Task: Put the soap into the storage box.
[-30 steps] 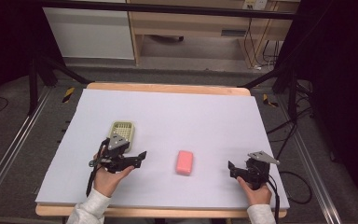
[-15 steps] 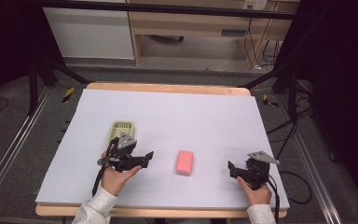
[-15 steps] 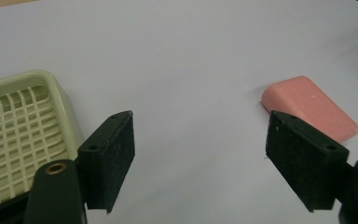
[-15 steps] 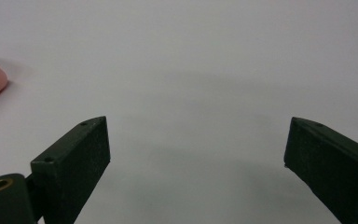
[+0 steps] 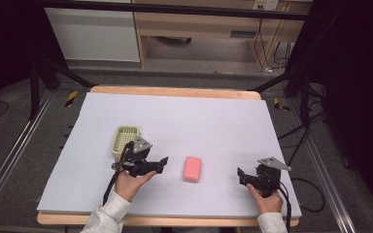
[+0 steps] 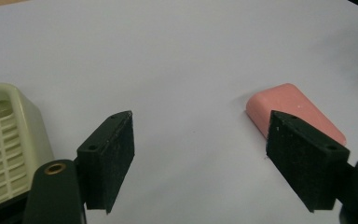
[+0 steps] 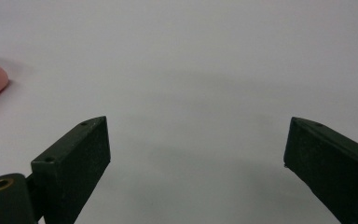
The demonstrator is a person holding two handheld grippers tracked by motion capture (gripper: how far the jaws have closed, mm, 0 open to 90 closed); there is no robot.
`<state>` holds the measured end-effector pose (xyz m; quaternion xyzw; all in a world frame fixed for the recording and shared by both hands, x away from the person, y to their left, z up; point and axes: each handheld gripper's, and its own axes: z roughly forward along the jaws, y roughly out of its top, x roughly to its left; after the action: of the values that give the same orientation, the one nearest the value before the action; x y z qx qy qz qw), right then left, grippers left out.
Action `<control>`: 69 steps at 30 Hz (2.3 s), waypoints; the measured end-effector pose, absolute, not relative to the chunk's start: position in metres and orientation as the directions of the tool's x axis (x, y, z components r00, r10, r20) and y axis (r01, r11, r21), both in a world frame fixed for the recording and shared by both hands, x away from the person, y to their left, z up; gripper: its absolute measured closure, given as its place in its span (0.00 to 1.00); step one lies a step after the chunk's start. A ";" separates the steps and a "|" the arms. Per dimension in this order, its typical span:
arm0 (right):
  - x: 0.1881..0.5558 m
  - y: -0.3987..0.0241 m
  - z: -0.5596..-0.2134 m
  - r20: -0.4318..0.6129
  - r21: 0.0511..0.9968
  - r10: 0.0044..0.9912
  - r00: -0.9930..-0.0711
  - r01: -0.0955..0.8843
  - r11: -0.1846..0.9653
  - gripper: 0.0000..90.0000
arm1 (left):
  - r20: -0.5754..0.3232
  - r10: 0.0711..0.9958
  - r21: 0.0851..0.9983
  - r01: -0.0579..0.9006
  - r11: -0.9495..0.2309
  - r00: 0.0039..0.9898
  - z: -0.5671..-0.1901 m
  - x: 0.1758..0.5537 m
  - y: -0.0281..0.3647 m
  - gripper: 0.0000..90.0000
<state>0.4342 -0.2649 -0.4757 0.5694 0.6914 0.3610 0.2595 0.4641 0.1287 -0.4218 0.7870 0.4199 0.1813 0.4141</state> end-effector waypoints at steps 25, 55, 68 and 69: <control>0.435 -0.265 -0.476 0.049 0.792 0.973 -0.224 0.603 0.098 0.09 | -0.064 0.788 0.796 0.507 -0.330 0.613 -0.425 0.470 0.087 0.26; 0.435 -0.265 -0.476 0.059 0.783 0.971 -0.232 0.614 0.098 0.09 | -0.058 0.762 0.770 0.514 -0.377 0.645 -0.437 0.471 0.044 0.26; 0.435 -0.264 -0.476 0.056 0.784 0.970 -0.237 0.613 0.104 0.10 | -0.055 0.760 0.750 0.530 -0.397 0.648 -0.443 0.471 0.032 0.22; 0.435 -0.264 -0.476 0.055 0.783 0.970 -0.237 0.613 0.105 0.10 | -0.056 0.758 0.747 0.531 -0.400 0.649 -0.444 0.471 0.031 0.22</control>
<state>0.4353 -0.2639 -0.4761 0.5650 0.7003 0.3579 0.2495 0.4714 0.0311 -0.4439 0.8233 0.3916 0.1484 0.3832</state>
